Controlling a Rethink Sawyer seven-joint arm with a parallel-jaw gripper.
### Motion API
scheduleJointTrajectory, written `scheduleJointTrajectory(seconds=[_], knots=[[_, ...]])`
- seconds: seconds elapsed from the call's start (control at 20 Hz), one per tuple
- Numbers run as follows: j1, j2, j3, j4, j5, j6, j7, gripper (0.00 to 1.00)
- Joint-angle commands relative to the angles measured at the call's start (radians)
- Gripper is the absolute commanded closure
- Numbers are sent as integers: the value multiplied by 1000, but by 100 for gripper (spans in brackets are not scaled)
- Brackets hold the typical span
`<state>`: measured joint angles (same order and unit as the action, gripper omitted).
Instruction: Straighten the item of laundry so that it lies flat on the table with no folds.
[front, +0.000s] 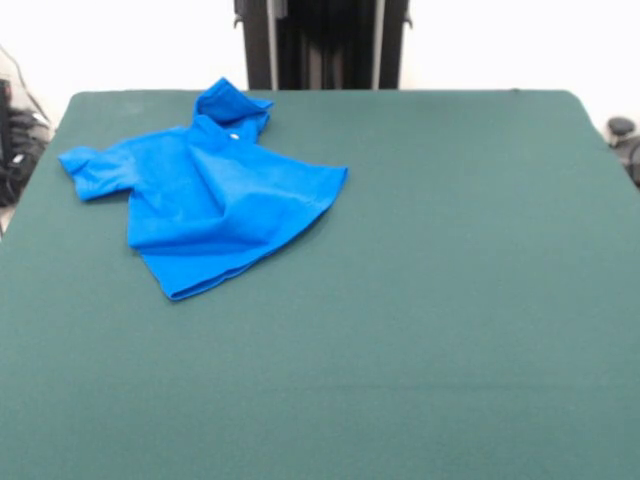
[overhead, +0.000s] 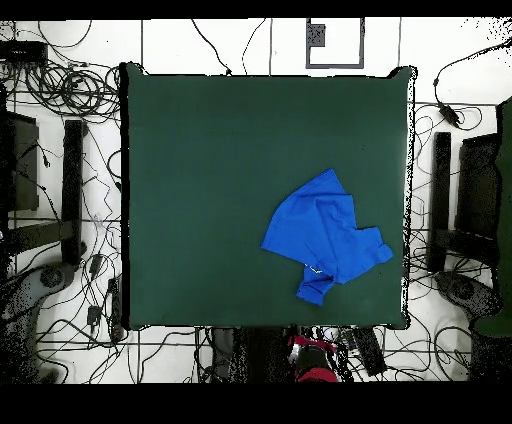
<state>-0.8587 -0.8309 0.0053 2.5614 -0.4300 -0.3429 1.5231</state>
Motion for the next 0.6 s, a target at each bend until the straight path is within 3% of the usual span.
scheduleJointTrajectory(seconds=[0.05,0.6], knots=[[40,116,102,-43,87,-104,336,0],[77,267,92,-91,134,-260,454,0]])
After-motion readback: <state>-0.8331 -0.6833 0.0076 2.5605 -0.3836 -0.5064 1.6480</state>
